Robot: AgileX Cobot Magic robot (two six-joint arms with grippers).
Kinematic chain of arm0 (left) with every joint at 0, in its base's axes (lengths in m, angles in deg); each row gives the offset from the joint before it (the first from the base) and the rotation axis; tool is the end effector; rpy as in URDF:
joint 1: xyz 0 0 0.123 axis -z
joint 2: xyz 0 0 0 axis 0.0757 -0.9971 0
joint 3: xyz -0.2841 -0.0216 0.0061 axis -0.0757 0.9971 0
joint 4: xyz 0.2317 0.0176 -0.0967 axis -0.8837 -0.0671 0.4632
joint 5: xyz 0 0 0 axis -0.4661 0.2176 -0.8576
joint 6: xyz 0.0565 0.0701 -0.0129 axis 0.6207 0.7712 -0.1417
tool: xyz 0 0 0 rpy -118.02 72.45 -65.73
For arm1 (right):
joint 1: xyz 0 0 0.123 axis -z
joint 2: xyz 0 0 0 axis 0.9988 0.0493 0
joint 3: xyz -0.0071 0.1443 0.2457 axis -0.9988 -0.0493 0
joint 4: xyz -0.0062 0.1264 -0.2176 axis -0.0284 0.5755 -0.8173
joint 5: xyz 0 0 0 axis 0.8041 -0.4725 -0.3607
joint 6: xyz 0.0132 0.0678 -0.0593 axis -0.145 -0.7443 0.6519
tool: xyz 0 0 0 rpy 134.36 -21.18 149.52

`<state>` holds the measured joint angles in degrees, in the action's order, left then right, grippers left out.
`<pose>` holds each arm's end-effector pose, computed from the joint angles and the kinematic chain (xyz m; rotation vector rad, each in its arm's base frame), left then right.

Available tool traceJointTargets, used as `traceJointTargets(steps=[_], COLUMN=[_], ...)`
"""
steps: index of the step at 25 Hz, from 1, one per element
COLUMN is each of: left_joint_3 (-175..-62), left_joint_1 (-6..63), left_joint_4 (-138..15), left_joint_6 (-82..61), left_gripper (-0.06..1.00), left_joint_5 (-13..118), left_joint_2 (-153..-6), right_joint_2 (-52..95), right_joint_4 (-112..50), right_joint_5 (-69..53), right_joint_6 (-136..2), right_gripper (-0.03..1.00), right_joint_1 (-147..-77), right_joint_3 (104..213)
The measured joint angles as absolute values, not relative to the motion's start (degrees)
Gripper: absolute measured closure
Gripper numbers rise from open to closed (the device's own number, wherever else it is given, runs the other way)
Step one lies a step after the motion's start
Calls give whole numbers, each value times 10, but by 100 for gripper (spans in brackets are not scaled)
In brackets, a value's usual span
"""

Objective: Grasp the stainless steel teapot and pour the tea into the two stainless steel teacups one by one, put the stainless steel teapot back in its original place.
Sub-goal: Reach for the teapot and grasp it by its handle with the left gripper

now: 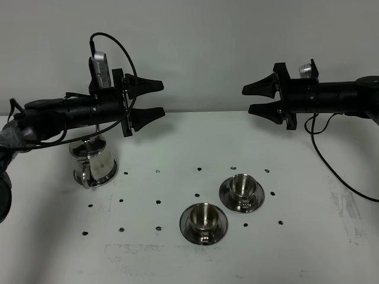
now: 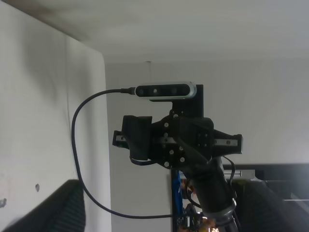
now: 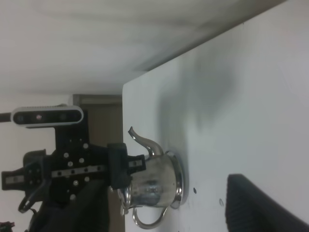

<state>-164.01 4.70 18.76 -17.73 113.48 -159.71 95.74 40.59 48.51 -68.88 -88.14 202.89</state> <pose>0.5451 -0.0858 0.1275 -0.3730 2.0899 -1.8537 0.5340 0.0904 0.1591 0.2334 2.2979 1.6623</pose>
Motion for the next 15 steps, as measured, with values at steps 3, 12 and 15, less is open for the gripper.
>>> traceJointTargets(steps=[3,12,15], left_joint_3=[-1640,-1640,-1640], left_joint_1=[47,47,47], left_joint_4=[188,188,156], left_joint_6=[-178,-149,-125], left_gripper=[26,27,30], left_joint_5=[1135,1135,1128], left_joint_2=[-1597,-1596,-1581], right_joint_2=[957,958,961], right_joint_4=[406,399,364], right_joint_5=[484,484,493], right_joint_6=[-690,-627,-596], right_gripper=[45,45,45], right_joint_1=[-881,-881,-881], right_joint_3=[2029,2039,2083])
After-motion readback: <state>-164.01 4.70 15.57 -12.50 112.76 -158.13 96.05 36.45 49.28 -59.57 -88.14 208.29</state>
